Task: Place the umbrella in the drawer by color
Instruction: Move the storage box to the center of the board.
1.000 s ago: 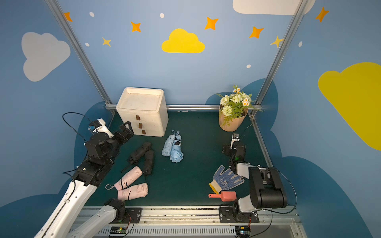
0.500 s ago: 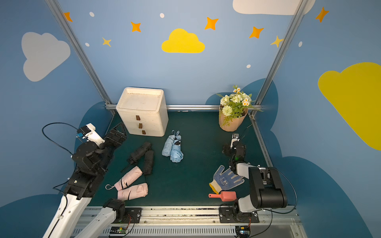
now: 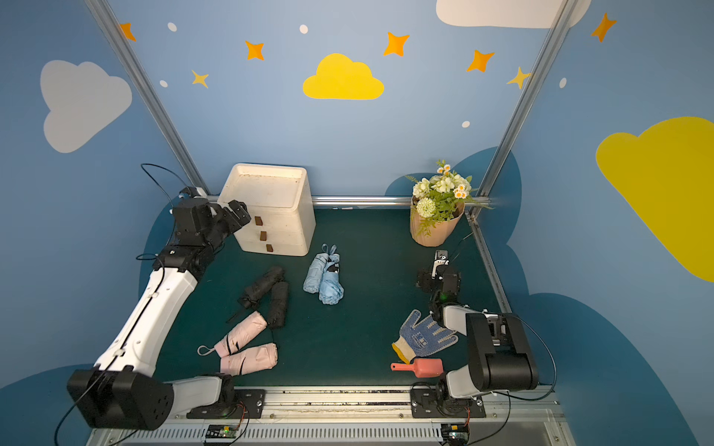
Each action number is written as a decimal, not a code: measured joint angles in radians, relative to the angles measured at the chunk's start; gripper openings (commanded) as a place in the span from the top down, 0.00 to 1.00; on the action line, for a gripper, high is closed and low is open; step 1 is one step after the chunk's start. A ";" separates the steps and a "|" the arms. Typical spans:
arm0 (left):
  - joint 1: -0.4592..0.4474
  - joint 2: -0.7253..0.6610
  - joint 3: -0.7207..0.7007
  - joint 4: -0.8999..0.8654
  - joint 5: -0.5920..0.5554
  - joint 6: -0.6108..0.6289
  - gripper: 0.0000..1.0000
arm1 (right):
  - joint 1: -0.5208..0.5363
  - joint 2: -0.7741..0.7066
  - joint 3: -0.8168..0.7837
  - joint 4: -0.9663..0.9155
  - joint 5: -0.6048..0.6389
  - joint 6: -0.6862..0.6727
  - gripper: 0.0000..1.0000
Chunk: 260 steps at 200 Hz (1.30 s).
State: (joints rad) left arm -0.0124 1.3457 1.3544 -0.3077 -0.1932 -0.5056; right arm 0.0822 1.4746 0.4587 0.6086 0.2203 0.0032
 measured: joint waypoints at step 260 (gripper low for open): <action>0.169 1.019 1.207 -0.401 0.196 0.520 0.97 | -0.010 -0.006 0.000 -0.006 -0.020 0.007 0.02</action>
State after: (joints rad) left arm 0.1566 2.3642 2.5618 -0.7082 0.0032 0.0139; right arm 0.0719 1.4685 0.4587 0.6022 0.2005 0.0105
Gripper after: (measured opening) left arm 0.187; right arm 0.983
